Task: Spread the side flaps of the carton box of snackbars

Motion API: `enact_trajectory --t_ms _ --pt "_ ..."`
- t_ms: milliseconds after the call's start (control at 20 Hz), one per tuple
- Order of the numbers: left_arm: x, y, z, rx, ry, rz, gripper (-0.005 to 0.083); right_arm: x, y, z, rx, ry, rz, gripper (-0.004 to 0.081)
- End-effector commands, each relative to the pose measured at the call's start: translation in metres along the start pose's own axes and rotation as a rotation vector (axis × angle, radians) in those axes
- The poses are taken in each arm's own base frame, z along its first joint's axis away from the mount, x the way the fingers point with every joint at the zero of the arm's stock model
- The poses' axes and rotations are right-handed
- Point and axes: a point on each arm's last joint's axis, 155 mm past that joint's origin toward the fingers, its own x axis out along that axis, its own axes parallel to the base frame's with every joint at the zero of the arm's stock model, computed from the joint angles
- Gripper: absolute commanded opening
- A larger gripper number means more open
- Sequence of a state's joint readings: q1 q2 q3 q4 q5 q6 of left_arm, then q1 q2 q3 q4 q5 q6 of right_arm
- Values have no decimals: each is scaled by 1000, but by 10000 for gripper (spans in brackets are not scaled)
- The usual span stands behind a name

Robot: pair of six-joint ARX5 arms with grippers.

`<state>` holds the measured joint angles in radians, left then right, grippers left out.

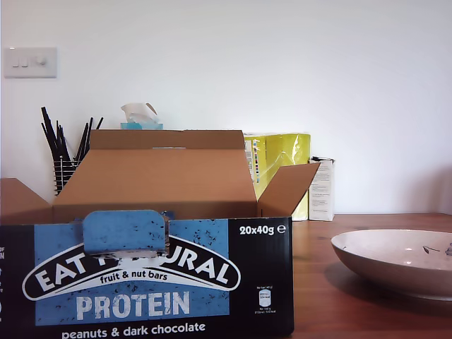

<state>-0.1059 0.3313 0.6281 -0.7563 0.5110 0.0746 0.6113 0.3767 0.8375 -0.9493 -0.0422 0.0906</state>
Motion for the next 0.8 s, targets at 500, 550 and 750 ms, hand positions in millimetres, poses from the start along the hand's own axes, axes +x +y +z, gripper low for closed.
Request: enact_trajectory --t_ms 500,550,750 --pt "-5 -3 -2 5 1 -3 -21 3 -2 -2 42 -3 -7 -13" --pt "-5 -3 -2 5 1 -3 -21 3 -2 -2 42 -2 -7 -13" --pt "-5 -3 -2 5 1 -3 -21 3 -2 -2 43 -2 -7 -13"
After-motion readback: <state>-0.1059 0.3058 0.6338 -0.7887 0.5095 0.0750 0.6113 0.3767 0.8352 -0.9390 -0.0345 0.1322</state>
